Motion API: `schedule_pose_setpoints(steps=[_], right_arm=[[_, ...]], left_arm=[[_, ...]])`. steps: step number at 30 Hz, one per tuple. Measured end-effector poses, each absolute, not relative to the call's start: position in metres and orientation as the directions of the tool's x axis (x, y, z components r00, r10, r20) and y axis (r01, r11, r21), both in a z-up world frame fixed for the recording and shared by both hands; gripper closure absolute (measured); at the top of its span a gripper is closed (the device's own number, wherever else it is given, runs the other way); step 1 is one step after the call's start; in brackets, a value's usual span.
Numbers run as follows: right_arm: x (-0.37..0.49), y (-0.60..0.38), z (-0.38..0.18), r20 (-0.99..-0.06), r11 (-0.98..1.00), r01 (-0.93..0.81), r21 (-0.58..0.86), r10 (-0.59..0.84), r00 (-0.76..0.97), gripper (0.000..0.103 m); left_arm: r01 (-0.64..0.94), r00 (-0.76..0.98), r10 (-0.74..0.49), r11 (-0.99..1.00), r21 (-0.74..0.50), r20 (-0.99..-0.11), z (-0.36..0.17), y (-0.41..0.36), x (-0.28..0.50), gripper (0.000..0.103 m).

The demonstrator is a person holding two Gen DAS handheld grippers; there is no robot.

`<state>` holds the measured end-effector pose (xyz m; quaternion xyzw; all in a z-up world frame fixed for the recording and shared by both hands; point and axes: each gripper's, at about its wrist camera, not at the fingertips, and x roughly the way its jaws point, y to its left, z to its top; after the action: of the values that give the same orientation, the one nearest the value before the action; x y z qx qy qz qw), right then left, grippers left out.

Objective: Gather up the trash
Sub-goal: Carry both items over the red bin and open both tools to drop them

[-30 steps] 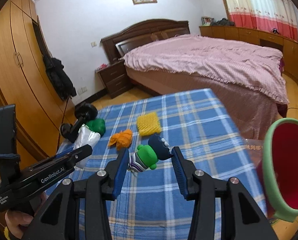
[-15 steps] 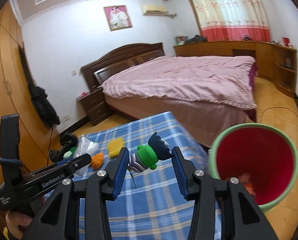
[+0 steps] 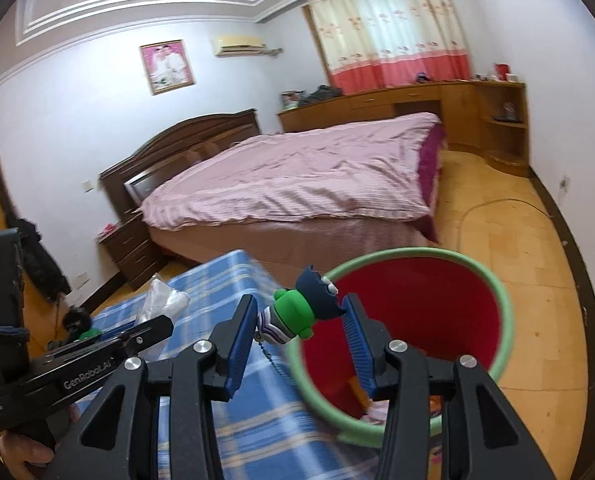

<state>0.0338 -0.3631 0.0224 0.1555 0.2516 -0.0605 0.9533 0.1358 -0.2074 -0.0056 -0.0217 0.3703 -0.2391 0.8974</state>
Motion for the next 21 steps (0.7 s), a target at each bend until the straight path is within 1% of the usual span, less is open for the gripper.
schedule_pose_setpoints(steps=[9,14,19,21], right_arm=[[0.031,-0.423,-0.013,-0.563,0.91,0.29,0.297,-0.078,0.823,0.055],[0.034,-0.445,-0.03,-0.594,0.895,0.319,0.313,-0.078,0.801,0.055],[0.035,-0.461,-0.042,-0.619,0.883,0.343,0.322,-0.078,0.782,0.055],[0.035,-0.466,-0.044,-0.62,0.876,0.349,0.333,-0.075,0.781,0.055]], left_arm=[[0.499,0.522,-0.466,0.846,-0.187,-0.714,-0.032,-0.284,0.143,0.072],[0.516,0.477,-0.446,0.84,-0.169,-0.758,-0.049,-0.312,0.146,0.072],[0.535,0.451,-0.436,0.83,-0.155,-0.779,-0.058,-0.332,0.147,0.072],[0.537,0.444,-0.43,0.83,-0.15,-0.786,-0.06,-0.337,0.147,0.069]])
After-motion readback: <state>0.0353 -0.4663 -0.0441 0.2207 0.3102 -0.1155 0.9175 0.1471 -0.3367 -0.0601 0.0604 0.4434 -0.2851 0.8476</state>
